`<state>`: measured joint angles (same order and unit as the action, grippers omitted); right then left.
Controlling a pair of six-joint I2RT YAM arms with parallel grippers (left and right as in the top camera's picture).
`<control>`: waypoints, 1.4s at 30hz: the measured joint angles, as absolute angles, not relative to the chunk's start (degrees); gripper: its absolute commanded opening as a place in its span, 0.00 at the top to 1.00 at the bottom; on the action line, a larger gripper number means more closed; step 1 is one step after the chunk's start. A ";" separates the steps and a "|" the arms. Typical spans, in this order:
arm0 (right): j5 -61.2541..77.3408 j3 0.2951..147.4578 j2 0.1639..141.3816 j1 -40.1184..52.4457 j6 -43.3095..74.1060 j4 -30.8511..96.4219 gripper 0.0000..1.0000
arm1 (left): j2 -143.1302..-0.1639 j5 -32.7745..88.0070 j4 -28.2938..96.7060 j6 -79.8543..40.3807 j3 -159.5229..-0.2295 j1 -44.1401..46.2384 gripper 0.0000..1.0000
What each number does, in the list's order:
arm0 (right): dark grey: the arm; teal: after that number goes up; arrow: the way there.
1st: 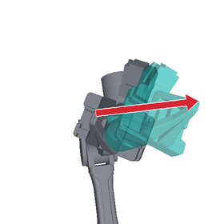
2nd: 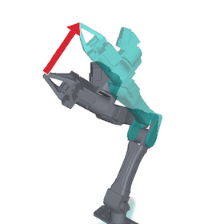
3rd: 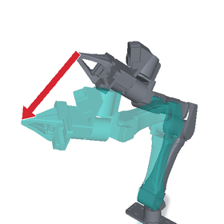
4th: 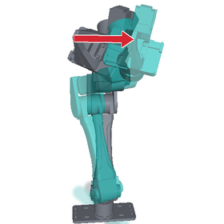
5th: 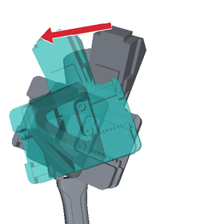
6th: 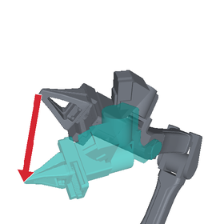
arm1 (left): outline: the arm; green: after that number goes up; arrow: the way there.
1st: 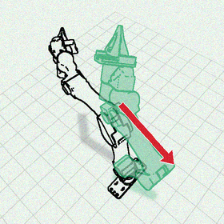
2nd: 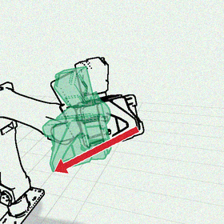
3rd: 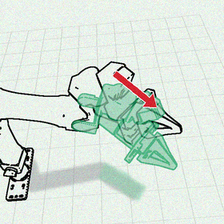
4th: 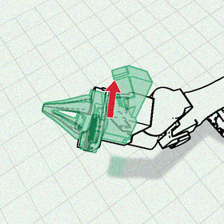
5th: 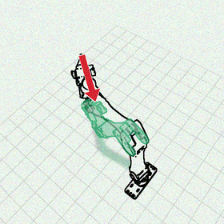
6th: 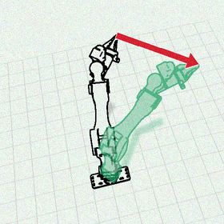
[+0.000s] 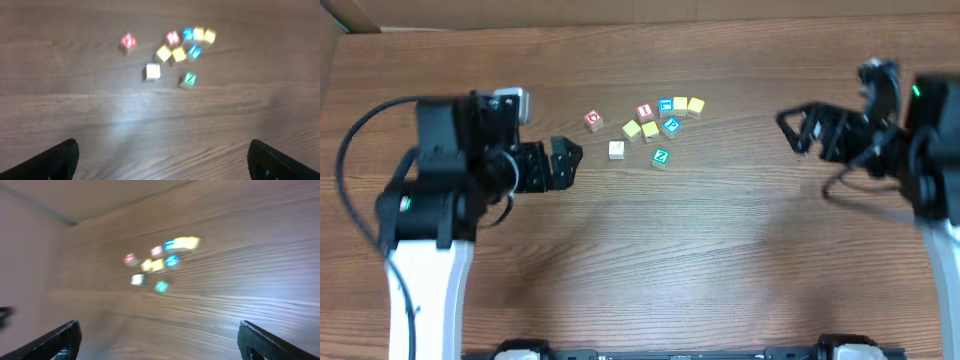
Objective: Flip 4 blocks
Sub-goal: 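Raise both arms and move the right gripper over the block cluster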
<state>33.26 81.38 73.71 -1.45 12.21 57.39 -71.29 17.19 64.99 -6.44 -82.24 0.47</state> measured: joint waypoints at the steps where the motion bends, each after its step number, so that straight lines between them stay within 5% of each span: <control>1: 36.12 81.60 76.07 -1.41 12.62 57.39 0.09 | -72.97 17.19 65.54 -6.17 -82.24 0.47 0.30; 5: 40.49 81.65 83.48 0.62 14.02 58.39 0.39 | -77.49 17.17 66.48 -5.56 -82.24 0.47 0.96; 9: 35.51 81.65 89.45 7.29 16.47 56.95 0.64 | -81.71 16.88 66.48 -5.61 -82.24 0.47 0.96; 15: 21.21 81.65 96.36 20.23 24.75 49.41 0.56 | -85.06 10.02 66.89 -10.83 -82.24 0.38 0.95; 21: 12.14 81.65 102.41 28.60 28.69 43.42 0.34 | -85.27 2.57 66.87 -16.75 -82.24 -0.91 0.61; 24: 9.32 81.65 105.27 30.89 29.74 41.71 0.06 | -85.84 1.04 66.85 -18.15 -82.24 -1.63 0.21; 26: 8.05 81.65 106.76 31.59 29.89 40.82 0.00 | -86.59 0.54 66.76 -18.48 -82.24 -1.89 0.00; 30: 6.61 81.65 108.27 31.75 30.02 39.13 0.02 | -88.90 0.03 65.14 -19.20 -82.24 -1.93 0.00; 32: 6.46 81.65 108.29 31.75 30.15 38.81 0.29 | -90.15 -0.12 64.05 -19.20 -82.24 -1.93 0.00; 34: 6.15 81.65 108.29 31.75 30.22 38.50 0.40 | -91.66 -0.27 63.64 -19.20 -82.24 -1.93 0.00; 42: 3.92 81.65 110.80 32.25 33.69 34.41 0.41 | -99.09 -0.30 62.72 -19.20 -82.24 -2.00 0.00</control>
<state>3.92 81.65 110.80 32.25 33.69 34.41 -99.09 -0.30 62.72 -19.20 -82.24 -2.00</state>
